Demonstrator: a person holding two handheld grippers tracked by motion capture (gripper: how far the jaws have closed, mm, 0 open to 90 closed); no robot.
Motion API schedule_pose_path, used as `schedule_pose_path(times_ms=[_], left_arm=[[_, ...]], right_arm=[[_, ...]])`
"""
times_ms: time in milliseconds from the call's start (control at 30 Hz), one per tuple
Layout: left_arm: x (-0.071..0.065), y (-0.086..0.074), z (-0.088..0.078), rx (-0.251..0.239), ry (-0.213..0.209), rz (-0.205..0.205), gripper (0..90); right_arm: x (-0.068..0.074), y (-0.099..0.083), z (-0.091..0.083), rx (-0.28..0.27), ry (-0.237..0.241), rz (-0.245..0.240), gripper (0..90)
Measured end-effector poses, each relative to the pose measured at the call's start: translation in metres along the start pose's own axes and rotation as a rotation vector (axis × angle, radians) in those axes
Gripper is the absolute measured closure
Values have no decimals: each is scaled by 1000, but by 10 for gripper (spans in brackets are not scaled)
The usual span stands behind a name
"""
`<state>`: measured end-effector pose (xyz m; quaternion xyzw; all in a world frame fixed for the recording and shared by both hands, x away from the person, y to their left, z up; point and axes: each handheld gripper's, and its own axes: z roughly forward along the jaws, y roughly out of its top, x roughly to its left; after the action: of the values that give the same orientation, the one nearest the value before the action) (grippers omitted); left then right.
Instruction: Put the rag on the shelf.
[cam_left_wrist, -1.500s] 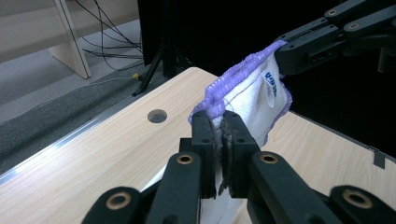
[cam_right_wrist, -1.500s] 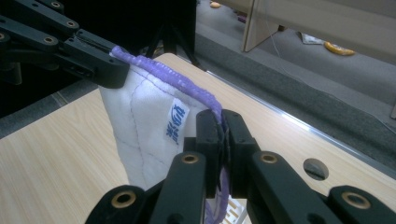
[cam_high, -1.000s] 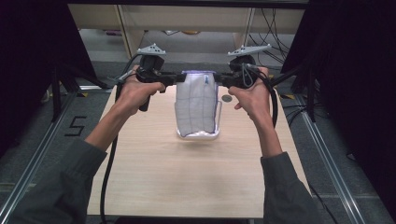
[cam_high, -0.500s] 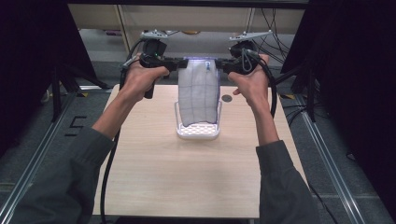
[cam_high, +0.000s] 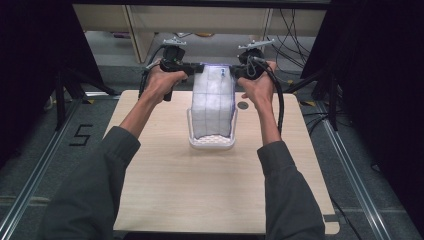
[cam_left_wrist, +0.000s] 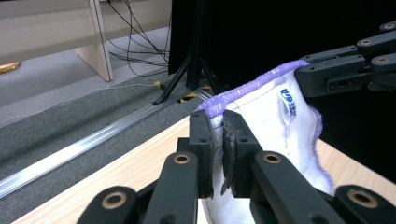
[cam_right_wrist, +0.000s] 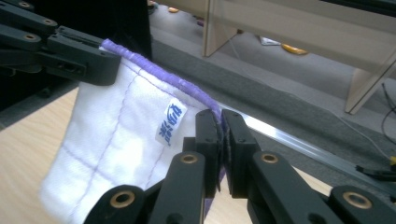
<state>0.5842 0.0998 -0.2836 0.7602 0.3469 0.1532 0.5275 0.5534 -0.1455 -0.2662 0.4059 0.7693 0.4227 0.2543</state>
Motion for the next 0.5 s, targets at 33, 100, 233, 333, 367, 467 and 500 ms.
schedule_pose_path(times_ms=[33,100,233,333,367,467,500], left_arm=[[2,-4,5,1,10,-1,827],[3,-7,8,7,19,2,827],[6,-13,13,23,31,-3,826],[10,-21,17,47,25,-15,818],[10,-24,19,56,22,-16,816],[12,-32,25,88,17,-25,814],[13,-34,25,93,18,-27,813]], right_arm=[[0,-4,7,0,-4,10,861],[0,-8,15,22,-15,23,859],[-1,-15,28,36,-10,36,856],[-2,-19,34,77,-9,28,855],[-1,-23,38,99,-8,45,855],[-1,-30,45,135,-12,49,854],[-1,-32,47,139,-4,47,854]])
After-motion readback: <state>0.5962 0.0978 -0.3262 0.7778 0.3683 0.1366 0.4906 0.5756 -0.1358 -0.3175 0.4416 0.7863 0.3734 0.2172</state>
